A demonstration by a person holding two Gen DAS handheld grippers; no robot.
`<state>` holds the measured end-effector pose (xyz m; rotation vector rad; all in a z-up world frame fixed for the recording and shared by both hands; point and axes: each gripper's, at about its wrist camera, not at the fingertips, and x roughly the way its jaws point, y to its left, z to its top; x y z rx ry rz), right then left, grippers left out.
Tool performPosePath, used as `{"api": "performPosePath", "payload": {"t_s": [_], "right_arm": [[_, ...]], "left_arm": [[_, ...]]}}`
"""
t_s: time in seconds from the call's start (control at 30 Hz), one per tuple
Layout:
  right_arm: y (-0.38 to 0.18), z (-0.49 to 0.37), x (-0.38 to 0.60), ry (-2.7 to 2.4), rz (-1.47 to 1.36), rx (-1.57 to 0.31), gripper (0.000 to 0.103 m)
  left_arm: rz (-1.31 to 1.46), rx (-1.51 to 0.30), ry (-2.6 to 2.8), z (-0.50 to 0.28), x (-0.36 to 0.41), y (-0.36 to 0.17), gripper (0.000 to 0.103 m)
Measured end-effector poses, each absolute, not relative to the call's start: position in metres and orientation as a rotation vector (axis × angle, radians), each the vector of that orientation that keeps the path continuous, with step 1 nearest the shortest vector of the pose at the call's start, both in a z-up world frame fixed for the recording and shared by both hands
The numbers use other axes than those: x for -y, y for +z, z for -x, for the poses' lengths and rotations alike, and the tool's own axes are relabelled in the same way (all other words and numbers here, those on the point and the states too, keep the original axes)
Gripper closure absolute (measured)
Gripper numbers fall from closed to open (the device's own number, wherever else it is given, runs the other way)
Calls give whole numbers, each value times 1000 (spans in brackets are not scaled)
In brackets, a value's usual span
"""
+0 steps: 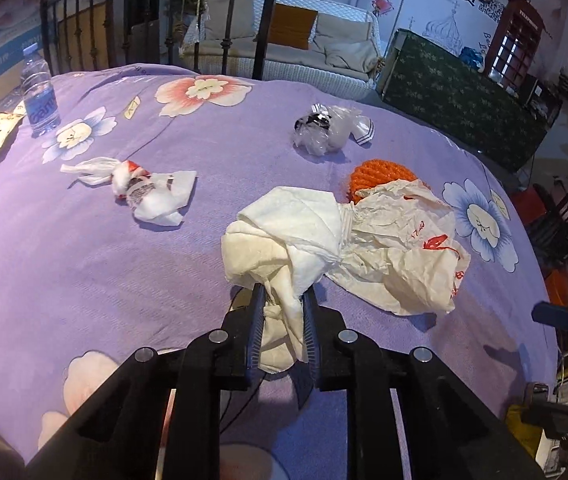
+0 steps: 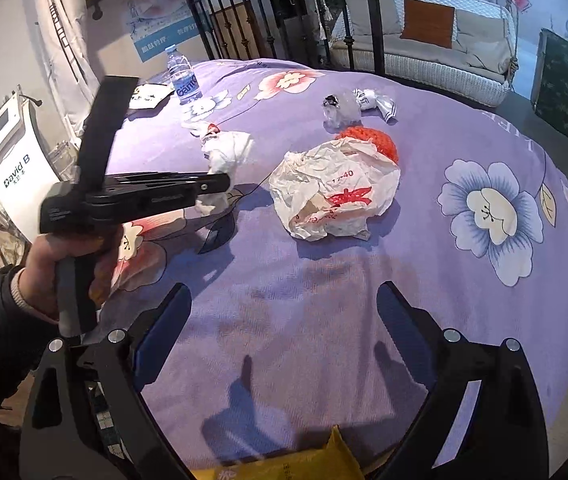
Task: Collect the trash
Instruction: 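Grasp the white tissue with the left tool while the right tool grasps the red-printed plastic bag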
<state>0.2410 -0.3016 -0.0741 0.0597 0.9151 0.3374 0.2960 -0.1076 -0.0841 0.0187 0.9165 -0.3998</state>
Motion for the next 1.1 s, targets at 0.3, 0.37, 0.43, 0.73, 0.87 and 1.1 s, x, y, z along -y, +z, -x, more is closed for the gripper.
{"api": "performPosePath", "payload": {"t_s": [0.3, 0.37, 0.43, 0.73, 0.87, 1.1], "right_arm": [[-95, -297, 273, 292, 124, -993, 15], [-100, -304, 266, 278, 175, -1003, 18], [-106, -311, 259, 257, 232, -1009, 20], [-134, -328, 250, 216, 333, -1046, 66], [-130, -322, 252, 219, 331, -1036, 77], [-106, -292, 259, 238, 262, -986, 78]], "left_arm": [[-37, -870, -360, -252, 81, -71, 84], [-30, -870, -354, -246, 74, -71, 84], [-14, -871, -351, -241, 68, -71, 84], [0, -882, -317, -222, 48, -79, 84], [13, -891, -310, -215, 43, -83, 84], [41, -877, -308, -199, 33, -79, 84]]}}
